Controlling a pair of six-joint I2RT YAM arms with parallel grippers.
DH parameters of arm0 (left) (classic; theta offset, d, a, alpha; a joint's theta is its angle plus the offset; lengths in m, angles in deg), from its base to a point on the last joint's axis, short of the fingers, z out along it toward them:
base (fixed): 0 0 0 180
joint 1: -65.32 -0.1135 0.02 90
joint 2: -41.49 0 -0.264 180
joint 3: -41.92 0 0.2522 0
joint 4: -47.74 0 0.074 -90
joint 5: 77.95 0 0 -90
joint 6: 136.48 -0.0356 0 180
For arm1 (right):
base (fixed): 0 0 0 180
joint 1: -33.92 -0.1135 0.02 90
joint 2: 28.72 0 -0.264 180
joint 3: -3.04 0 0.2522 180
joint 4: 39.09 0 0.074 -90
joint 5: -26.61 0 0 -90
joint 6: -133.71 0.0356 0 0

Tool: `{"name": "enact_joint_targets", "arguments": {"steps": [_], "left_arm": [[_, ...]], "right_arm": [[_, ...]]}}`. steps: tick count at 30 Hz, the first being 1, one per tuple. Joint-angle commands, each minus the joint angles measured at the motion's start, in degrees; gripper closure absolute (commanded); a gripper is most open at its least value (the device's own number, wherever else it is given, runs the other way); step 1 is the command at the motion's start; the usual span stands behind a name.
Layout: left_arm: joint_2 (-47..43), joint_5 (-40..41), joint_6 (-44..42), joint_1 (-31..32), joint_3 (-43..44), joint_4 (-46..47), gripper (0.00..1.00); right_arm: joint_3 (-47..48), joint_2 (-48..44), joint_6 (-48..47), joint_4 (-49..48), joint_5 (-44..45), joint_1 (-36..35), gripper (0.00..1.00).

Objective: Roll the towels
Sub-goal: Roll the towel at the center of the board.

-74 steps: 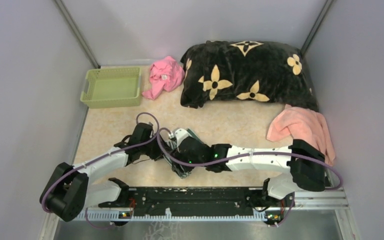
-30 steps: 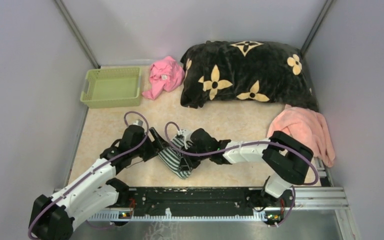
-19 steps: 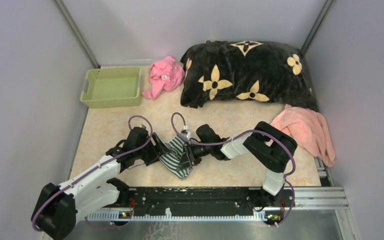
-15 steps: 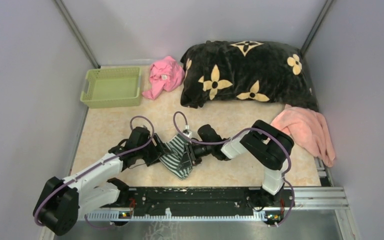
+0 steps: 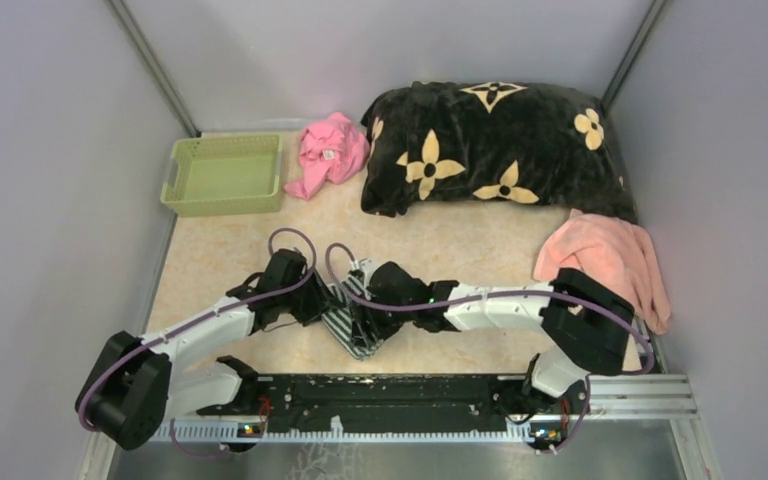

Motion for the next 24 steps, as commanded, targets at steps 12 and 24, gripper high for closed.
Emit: {"name": "enact_joint_targets", "arguments": {"steps": [12, 24], "left_arm": [[1.2, 4.4, -2.3, 0.2, -0.8, -6.1, 0.49], [0.8, 4.0, -1.4, 0.2, -0.4, -5.2, 0.44]], "right_arm": [[24.7, 8.4, -15.1, 30.4, 53.9, -24.5, 0.34], [25.7, 23.6, -13.2, 34.5, 53.8, -26.8, 0.37]]}}
